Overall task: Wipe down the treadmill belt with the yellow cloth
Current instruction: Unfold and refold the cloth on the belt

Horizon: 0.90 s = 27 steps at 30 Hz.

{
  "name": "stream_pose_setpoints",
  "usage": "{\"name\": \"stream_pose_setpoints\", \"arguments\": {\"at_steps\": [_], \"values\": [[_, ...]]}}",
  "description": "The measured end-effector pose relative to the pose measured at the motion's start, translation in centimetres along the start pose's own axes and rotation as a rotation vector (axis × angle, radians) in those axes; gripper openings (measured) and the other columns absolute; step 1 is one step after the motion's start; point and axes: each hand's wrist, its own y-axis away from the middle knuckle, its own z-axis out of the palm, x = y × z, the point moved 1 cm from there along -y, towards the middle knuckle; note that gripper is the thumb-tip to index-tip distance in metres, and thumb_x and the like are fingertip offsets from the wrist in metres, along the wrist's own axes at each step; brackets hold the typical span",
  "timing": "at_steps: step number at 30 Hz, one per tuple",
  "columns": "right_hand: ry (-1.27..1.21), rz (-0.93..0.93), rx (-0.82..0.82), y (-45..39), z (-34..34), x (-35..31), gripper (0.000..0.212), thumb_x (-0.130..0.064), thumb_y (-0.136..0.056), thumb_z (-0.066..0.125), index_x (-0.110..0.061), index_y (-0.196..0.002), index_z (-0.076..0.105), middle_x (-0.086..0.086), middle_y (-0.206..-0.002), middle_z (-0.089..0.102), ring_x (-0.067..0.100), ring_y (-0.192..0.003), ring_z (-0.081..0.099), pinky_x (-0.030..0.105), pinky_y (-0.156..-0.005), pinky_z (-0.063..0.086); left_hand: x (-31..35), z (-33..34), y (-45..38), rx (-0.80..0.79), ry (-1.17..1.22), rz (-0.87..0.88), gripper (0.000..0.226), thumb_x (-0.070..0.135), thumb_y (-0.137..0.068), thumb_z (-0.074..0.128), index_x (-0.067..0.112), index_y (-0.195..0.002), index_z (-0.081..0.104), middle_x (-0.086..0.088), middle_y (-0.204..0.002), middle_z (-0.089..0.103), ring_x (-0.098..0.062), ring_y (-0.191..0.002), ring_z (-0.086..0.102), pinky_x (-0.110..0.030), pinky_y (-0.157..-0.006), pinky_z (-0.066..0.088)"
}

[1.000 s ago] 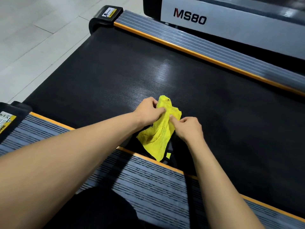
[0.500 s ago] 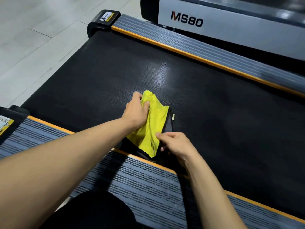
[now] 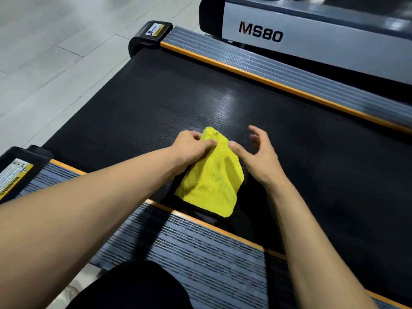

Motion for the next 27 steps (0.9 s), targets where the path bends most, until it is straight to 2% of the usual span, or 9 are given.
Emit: {"name": "stream_pose_setpoints", "arguments": {"at_steps": [2, 4, 7, 11, 13, 17, 20, 24, 27], "values": [[-0.129, 0.005, -0.202, -0.8, 0.7, -0.7, 0.092, -0.05, -0.07, 0.085, -0.035, -0.148, 0.037, -0.007, -0.146, 0.046, 0.002, -0.134, 0.043, 0.028, -0.112, 0.036, 1.4, -1.0, 1.0, -0.076, 0.061, 0.07, 0.02, 0.022, -0.087, 0.075, 0.01, -0.104, 0.075, -0.013, -0.103, 0.077, -0.028, -0.098, 0.073, -0.047, -0.093, 0.058], [-0.293, 0.015, -0.336, -1.2, 1.1, -1.3, 0.097, -0.043, -0.061, 0.092, -0.029, -0.145, 0.044, -0.003, -0.138, 0.059, 0.009, -0.126, 0.056, 0.035, -0.108, 0.044, 3.0, -2.8, 2.2, -0.113, 0.079, 0.157, 0.023, 0.016, -0.09, 0.073, 0.007, -0.111, 0.072, -0.016, -0.11, 0.075, -0.024, -0.095, 0.072, -0.047, -0.093, 0.056], [-0.381, -0.081, -0.437, -0.9, 1.4, -4.0, 0.08, -0.026, -0.06, 0.091, -0.017, -0.131, 0.056, -0.003, -0.115, 0.071, 0.011, -0.107, 0.067, 0.028, -0.089, 0.053, 5.4, -6.7, 4.3, -0.158, 0.073, 0.276, 0.019, 0.012, -0.091, 0.07, 0.01, -0.11, 0.07, -0.014, -0.108, 0.074, -0.019, -0.092, 0.07, -0.035, -0.083, 0.058], [-0.415, -0.178, -0.453, 0.9, 2.9, -8.6, 0.062, -0.04, -0.052, 0.094, -0.022, -0.106, 0.069, 0.001, -0.105, 0.073, 0.018, -0.1, 0.068, 0.035, -0.092, 0.054, 7.2, -12.9, 7.0, -0.187, 0.009, 0.343, 0.019, 0.01, -0.092, 0.068, 0.016, -0.111, 0.068, -0.008, -0.107, 0.072, -0.018, -0.096, 0.07, -0.032, -0.088, 0.058], [-0.358, -0.242, -0.423, 2.4, 4.4, -10.9, 0.041, -0.033, -0.063, 0.09, -0.02, -0.096, 0.068, -0.001, -0.092, 0.071, 0.014, -0.089, 0.066, 0.028, -0.085, 0.052, 7.0, -15.7, 8.2, -0.151, -0.033, 0.354, 0.023, 0.009, -0.092, 0.068, 0.012, -0.115, 0.066, -0.01, -0.109, 0.071, -0.017, -0.096, 0.069, -0.032, -0.09, 0.057], [-0.223, -0.325, -0.398, 6.2, 8.9, -13.3, 0.026, -0.017, -0.075, 0.085, -0.011, -0.09, 0.065, -0.002, -0.081, 0.068, 0.009, -0.075, 0.06, 0.024, -0.074, 0.049, 3.4, -20.6, 11.1, -0.097, -0.07, 0.268, 0.034, 0.008, -0.092, 0.066, -0.003, -0.124, 0.06, -0.019, -0.117, 0.068, -0.026, -0.104, 0.066, -0.04, -0.096, 0.054], [-0.097, -0.328, -0.537, 9.6, 13.6, -12.5, 0.021, -0.017, -0.081, 0.08, -0.012, -0.087, 0.061, 0.002, -0.075, 0.064, 0.009, -0.066, 0.055, 0.029, -0.065, 0.049, -1.8, -24.1, 13.5, -0.123, -0.115, 0.165, 0.024, 0.011, -0.095, 0.064, 0.0, -0.117, 0.06, -0.025, -0.119, 0.067, -0.036, -0.108, 0.066, -0.05, -0.099, 0.051], [0.136, -0.331, -0.698, 13.0, 18.7, -10.9, 0.018, -0.033, -0.089, 0.072, -0.022, -0.089, 0.056, -0.01, -0.069, 0.056, 0.005, -0.063, 0.051, 0.028, -0.063, 0.041, -8.0, -26.7, 16.4, -0.16, -0.214, -0.026, 0.012, 0.019, -0.098, 0.063, 0.014, -0.109, 0.062, -0.009, -0.094, 0.067, -0.026, -0.086, 0.062, -0.04, -0.078, 0.054], [0.206, -0.229, -0.672, 13.7, 20.5, -10.3, 0.023, -0.04, -0.093, 0.064, -0.02, -0.103, 0.057, -0.011, -0.072, 0.052, 0.012, -0.069, 0.05, 0.027, -0.062, 0.036, -10.2, -26.9, 17.2, -0.105, -0.235, -0.117, 0.019, 0.024, -0.1, 0.059, 0.012, -0.115, 0.059, -0.019, -0.105, 0.067, -0.027, -0.087, 0.065, -0.042, -0.076, 0.059]]}}
